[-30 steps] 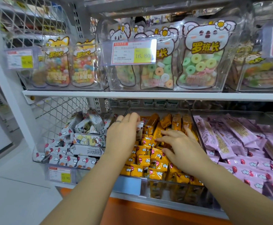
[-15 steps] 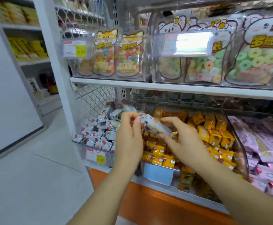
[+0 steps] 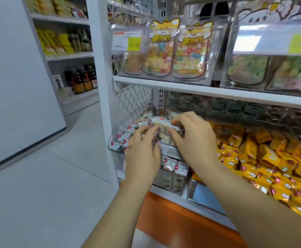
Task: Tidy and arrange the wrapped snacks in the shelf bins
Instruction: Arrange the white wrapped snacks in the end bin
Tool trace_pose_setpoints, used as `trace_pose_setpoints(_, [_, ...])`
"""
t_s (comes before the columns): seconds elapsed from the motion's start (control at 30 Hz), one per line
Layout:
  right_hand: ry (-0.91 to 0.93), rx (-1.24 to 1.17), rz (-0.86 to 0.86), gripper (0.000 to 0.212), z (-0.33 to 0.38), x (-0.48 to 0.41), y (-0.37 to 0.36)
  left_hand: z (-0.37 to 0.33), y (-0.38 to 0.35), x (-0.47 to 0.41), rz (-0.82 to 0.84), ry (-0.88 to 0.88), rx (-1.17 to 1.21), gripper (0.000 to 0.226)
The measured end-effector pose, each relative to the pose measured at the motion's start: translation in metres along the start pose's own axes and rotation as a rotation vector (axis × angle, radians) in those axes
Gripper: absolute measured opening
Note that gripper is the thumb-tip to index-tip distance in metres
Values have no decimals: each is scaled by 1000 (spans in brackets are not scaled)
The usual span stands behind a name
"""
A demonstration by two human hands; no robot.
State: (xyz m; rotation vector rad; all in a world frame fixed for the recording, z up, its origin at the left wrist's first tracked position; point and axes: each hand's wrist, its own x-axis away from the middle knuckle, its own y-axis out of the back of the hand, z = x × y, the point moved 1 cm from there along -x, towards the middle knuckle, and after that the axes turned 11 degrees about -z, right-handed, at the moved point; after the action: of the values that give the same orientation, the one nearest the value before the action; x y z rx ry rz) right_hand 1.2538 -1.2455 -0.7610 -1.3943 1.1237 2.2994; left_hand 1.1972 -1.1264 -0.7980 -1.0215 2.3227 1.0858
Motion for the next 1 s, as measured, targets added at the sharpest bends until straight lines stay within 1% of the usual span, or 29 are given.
trace_pose_setpoints(0.1, [12,19,-49,14,-4,3,-6,-4,-3,1,49,-32,-40,52])
trace_pose_setpoints(0.17, [20,47,-71,18,-7,6,-4,-5,-6,1,59,-23,-39,54])
trace_pose_setpoints(0.27, [32,54,-69,27,-13,12,4,-9,-11,0,56,8,-17,54])
trace_pose_setpoints(0.37, [22,64,-52,26,-24,22,21,-16,-13,1,23,19,-18,51])
trace_pose_setpoints(0.47, [-45,146,8,22,-47,32,41,-22,-14,2,-28,8,8,46])
trace_pose_setpoints(0.53, [-130,237,111,25,-63,35,52,-24,-16,2,-41,19,63,43])
trace_pose_setpoints(0.6, [-208,320,244,29,-74,36,62,-29,-19,4,-14,22,86,45])
trace_pose_setpoints(0.67, [-241,354,315,30,-80,36,69,-35,-24,7,42,11,54,52])
trace_pose_setpoints(0.73, [-240,361,334,30,-83,36,72,-39,-31,9,87,-27,-36,58])
trace_pose_setpoints(0.8, [-239,349,344,29,-83,35,71,-39,-38,7,106,-68,-147,59])
trace_pose_setpoints(0.87, [-226,330,349,31,-82,32,66,-37,-44,0,133,-60,-214,59])
trace_pose_setpoints(1.0, [-180,310,375,44,-83,24,50,-31,-50,-12,181,-35,-273,61])
